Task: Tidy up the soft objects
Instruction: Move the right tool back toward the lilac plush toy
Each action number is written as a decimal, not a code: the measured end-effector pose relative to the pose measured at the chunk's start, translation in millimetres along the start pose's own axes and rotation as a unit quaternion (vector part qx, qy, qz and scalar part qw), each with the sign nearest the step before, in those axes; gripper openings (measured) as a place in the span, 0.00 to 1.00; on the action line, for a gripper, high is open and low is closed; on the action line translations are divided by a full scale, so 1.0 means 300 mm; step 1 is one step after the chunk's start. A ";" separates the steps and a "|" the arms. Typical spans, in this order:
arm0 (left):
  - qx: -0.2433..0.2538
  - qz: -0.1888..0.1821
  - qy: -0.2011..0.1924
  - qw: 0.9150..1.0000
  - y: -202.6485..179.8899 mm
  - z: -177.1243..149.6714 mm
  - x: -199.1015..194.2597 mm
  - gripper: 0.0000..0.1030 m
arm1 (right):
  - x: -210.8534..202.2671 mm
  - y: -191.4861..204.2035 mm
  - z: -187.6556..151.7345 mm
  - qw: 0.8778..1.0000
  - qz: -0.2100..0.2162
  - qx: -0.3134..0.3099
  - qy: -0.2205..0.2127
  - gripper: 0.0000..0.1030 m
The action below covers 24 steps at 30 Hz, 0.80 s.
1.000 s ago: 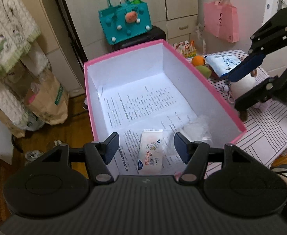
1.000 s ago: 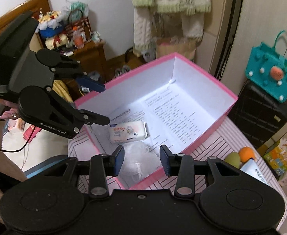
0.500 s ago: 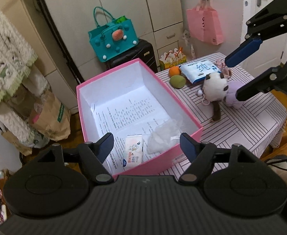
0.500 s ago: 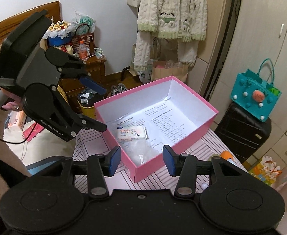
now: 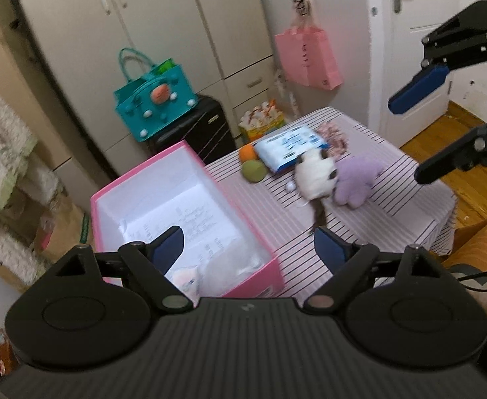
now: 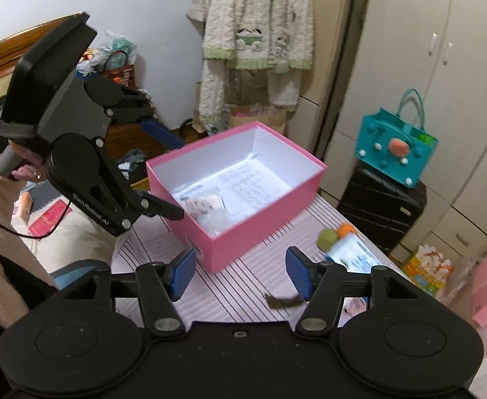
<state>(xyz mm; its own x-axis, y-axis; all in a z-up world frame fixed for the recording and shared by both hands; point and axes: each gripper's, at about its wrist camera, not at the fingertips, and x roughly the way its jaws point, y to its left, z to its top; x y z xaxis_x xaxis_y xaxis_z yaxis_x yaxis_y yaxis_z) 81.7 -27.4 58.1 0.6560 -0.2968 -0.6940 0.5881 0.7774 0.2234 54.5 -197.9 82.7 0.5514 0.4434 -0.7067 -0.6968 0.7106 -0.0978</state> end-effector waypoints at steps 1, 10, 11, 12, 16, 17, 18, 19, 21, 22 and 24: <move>0.003 -0.005 -0.002 1.000 -0.012 0.010 0.006 0.85 | -0.008 -0.006 -0.020 1.000 -0.005 0.003 0.002 0.63; 0.013 -0.045 -0.010 0.999 -0.115 0.074 0.118 0.91 | -0.014 -0.078 -0.175 0.999 -0.030 0.041 0.008 0.76; 0.009 -0.051 -0.008 0.999 -0.121 0.080 0.135 0.92 | -0.008 -0.085 -0.194 0.998 -0.032 0.044 0.010 0.76; 0.004 -0.057 -0.007 0.998 -0.128 0.085 0.151 0.92 | 0.001 -0.099 -0.215 0.998 -0.035 0.049 0.011 0.76; -0.005 -0.066 -0.004 0.998 -0.150 0.095 0.219 0.93 | 0.036 -0.161 -0.287 0.996 -0.042 0.083 0.003 0.81; -0.005 -0.066 -0.007 0.998 -0.156 0.095 0.237 0.94 | 0.056 -0.184 -0.310 0.994 -0.040 0.097 0.001 0.81; -0.006 -0.064 -0.009 0.998 -0.163 0.095 0.254 0.94 | 0.079 -0.206 -0.325 0.994 -0.039 0.106 0.004 0.81; -0.008 -0.063 -0.010 0.998 -0.167 0.096 0.271 0.94 | 0.101 -0.220 -0.342 0.993 -0.037 0.112 0.008 0.81; -0.017 -0.066 -0.008 0.998 -0.172 0.096 0.310 0.94 | 0.148 -0.249 -0.384 0.993 -0.032 0.115 0.013 0.81; -0.022 -0.070 -0.007 0.997 -0.173 0.096 0.327 0.94 | 0.168 -0.261 -0.402 0.993 -0.031 0.115 0.011 0.81; -0.040 -0.083 -0.005 0.996 -0.173 0.089 0.364 0.94 | 0.208 -0.293 -0.440 0.992 -0.033 0.122 0.003 0.81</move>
<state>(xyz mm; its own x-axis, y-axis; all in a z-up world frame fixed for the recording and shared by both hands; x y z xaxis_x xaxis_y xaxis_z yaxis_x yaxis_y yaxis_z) 135.5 -114.9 -10.9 0.5580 -0.4294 -0.7101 0.6492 0.7588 0.0513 89.6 -304.9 -45.4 0.5893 0.3893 -0.7079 -0.5276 0.8490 0.0277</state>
